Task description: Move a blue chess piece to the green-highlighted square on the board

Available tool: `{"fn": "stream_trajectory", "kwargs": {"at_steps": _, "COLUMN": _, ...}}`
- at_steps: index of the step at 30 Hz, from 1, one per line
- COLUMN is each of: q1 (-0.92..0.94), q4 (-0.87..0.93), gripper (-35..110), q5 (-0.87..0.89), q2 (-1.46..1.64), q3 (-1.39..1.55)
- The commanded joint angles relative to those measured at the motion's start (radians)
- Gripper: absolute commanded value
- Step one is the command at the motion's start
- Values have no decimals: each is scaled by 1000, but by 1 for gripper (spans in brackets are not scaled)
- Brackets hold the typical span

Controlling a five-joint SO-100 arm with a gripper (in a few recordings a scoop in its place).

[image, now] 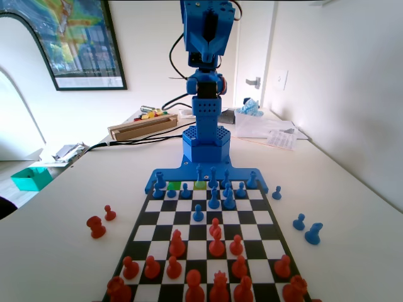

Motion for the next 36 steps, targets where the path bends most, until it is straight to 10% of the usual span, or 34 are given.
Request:
{"fn": "stream_trajectory", "kwargs": {"at_steps": 1, "q1": 5, "q4": -20, "gripper": 4, "q5": -8, "q2": 3, "q3": 3}}
{"fn": "stream_trajectory", "kwargs": {"at_steps": 36, "q1": -43, "q4": 0, "gripper": 1, "q5": -141, "q2": -112, "q3": -72}}
